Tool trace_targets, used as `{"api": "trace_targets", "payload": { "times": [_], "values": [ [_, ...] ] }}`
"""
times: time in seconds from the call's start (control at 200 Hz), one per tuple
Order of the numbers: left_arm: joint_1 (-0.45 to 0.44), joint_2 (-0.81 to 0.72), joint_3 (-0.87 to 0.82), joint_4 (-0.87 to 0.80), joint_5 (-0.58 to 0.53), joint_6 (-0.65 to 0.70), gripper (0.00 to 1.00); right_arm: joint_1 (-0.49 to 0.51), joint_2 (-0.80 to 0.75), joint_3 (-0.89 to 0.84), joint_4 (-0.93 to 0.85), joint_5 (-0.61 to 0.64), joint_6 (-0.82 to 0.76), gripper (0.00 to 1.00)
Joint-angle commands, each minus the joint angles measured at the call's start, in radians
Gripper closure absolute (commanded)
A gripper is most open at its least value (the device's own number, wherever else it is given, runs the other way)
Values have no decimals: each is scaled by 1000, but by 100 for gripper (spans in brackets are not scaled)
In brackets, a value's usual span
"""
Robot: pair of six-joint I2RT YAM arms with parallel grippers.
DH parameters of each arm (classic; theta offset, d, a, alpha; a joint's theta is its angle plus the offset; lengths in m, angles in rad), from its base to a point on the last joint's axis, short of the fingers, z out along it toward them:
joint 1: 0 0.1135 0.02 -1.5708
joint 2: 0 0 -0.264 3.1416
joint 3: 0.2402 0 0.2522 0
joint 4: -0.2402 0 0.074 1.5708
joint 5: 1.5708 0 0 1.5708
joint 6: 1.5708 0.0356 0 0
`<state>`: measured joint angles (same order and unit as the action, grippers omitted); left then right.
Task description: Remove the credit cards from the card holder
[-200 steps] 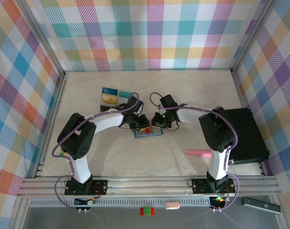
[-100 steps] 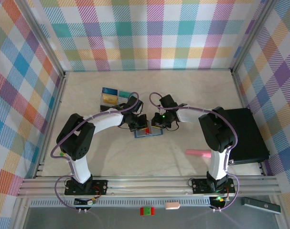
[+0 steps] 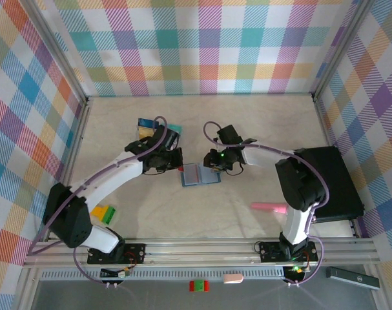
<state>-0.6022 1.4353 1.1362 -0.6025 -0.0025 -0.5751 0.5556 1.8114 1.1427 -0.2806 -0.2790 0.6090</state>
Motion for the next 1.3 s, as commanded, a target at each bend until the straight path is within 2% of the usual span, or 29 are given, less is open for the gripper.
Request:
{"api": "trace_targets", "payload": {
  "times": [0.0,0.17,0.32,0.6,0.68,0.785,1.03,1.16,1.295],
  "values": [
    [27,-86,-37,-72,-129,19,100,0,-95,9,19,24,-18,60],
    [79,-186,-103,-42,-209,-21,100,-1,-182,3,-10,114,-23,42],
    [105,-217,-139,10,-213,-81,100,-2,-232,24,-64,209,-44,26],
    [103,-85,-75,37,-214,-336,100,-3,-261,81,-129,344,-81,9],
    [95,-35,-52,56,-228,-405,100,-8,-262,80,-126,349,-103,0],
    [84,31,-18,67,-258,-489,100,-16,-267,77,-122,356,-146,1],
    [45,127,97,-97,-423,-728,100,-59,-275,82,-137,362,-251,1],
    [43,157,113,-147,-426,-858,100,-83,-281,86,-143,355,-278,1],
    [41,204,129,-124,-392,-935,100,-102,-268,93,-138,331,-314,1]
  ]
}}
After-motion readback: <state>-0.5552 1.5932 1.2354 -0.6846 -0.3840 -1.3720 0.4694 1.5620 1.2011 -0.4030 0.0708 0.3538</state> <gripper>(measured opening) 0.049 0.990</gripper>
